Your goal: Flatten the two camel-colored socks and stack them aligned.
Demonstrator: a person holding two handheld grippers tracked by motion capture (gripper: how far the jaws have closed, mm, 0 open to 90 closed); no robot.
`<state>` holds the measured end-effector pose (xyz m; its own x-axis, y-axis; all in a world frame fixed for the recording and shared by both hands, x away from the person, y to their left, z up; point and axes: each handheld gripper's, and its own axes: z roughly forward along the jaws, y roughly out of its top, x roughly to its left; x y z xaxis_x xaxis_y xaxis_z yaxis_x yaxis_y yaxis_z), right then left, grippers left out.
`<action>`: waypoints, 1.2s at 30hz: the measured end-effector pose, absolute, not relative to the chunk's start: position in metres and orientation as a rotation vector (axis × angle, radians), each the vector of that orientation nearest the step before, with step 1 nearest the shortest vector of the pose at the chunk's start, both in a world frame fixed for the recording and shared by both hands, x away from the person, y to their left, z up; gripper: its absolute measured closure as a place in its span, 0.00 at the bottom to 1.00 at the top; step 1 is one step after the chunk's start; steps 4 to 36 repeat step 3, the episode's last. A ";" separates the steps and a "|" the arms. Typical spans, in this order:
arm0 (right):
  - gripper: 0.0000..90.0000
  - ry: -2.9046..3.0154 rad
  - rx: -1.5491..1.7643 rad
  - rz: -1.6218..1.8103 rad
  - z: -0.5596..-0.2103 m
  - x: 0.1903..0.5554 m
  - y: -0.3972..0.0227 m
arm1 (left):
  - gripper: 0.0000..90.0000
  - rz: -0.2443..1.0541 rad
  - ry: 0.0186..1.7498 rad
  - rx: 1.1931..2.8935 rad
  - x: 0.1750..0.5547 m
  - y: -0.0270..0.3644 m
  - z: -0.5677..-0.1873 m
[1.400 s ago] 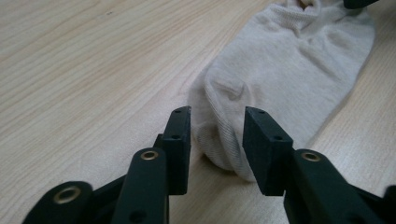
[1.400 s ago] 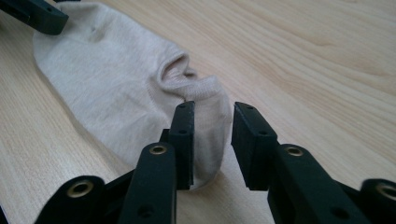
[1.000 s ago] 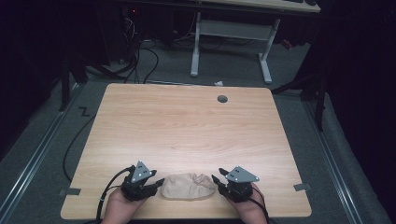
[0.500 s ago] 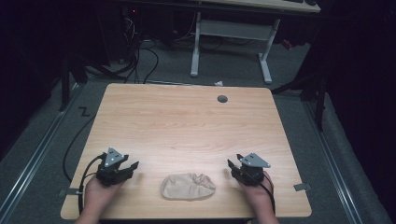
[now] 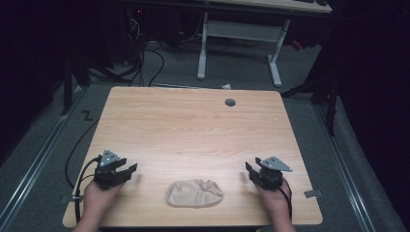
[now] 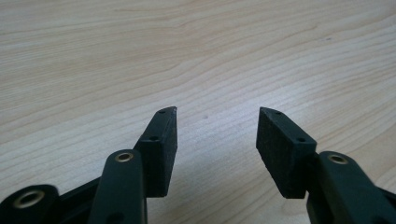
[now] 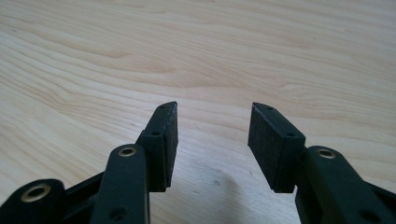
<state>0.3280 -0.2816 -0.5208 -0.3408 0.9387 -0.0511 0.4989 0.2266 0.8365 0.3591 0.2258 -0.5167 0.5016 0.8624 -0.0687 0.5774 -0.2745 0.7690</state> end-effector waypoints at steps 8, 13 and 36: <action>0.58 1.950 1.273 1.018 -0.515 0.323 -0.273 | 0.54 0.479 1.158 1.983 0.354 0.224 -0.514; 0.58 1.950 1.273 1.018 -0.515 0.323 -0.273 | 0.54 0.479 1.158 1.983 0.354 0.224 -0.514; 0.58 1.950 1.273 1.018 -0.515 0.323 -0.273 | 0.54 0.479 1.158 1.983 0.354 0.224 -0.514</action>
